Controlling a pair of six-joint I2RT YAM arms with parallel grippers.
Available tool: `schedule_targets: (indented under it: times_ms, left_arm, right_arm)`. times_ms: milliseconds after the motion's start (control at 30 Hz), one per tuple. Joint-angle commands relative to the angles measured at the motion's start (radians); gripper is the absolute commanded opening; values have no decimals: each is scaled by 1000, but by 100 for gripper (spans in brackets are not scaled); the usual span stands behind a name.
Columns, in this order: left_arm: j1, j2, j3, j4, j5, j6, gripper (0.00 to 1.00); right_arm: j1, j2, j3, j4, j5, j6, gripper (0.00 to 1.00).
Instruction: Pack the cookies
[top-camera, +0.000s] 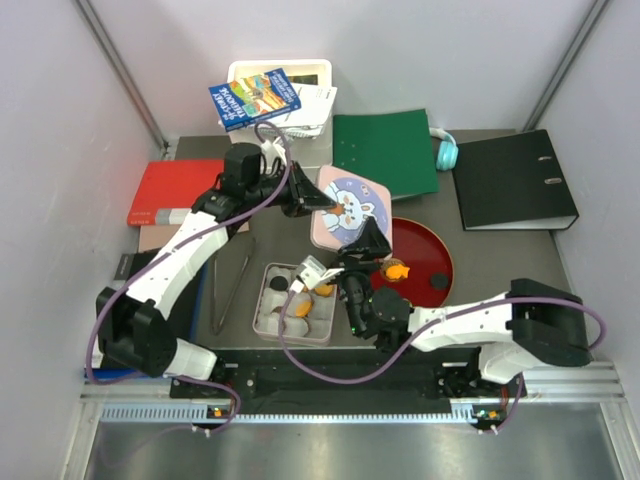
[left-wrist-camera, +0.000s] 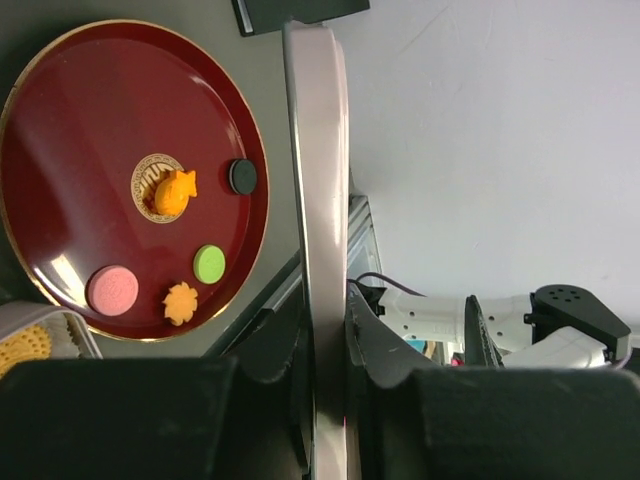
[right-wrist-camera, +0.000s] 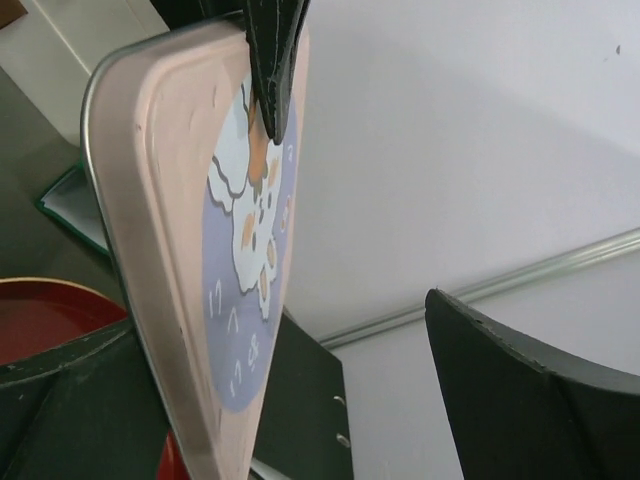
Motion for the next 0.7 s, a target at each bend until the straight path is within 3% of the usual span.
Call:
schedule_targets:
  times_ms: [0, 167, 267, 300, 333, 400, 433, 500, 533, 567, 633, 667]
  left_arm:
    - [28, 44, 95, 32, -36, 47, 0]
    - [44, 103, 207, 24, -44, 15, 0]
    - [49, 135, 264, 40, -48, -3, 0]
    - [55, 144, 274, 57, -48, -9, 0]
    - [60, 150, 291, 63, -47, -23, 0]
    - [80, 164, 307, 86, -42, -42, 0]
    - [87, 167, 316, 93, -37, -57, 0]
    - [113, 167, 324, 98, -25, -57, 0]
    - [120, 166, 316, 95, -24, -49, 0]
    - [129, 155, 308, 98, -22, -45, 0]
    - [132, 144, 272, 106, -14, -37, 0]
    - [133, 124, 252, 118, -14, -39, 0]
  right_arm:
    - [52, -128, -8, -37, 83, 70, 96]
    - [138, -251, -80, -176, 198, 137, 98]
    - [184, -363, -111, -485, 276, 336, 98]
    - [192, -389, -94, -658, 289, 437, 98]
    - [198, -438, -65, -1077, 292, 748, 98]
    - [194, -444, 82, -1554, 307, 1116, 99]
    - [177, -432, 179, -1878, 319, 1435, 99]
    - [90, -409, 292, -2130, 286, 1733, 99]
    - [47, -392, 405, -2245, 258, 1962, 99]
    - [-10, -395, 438, -2301, 170, 2002, 99]
    - [-110, -436, 450, -2182, 84, 1927, 99]
    - [-144, -487, 449, -2060, -32, 1911, 99]
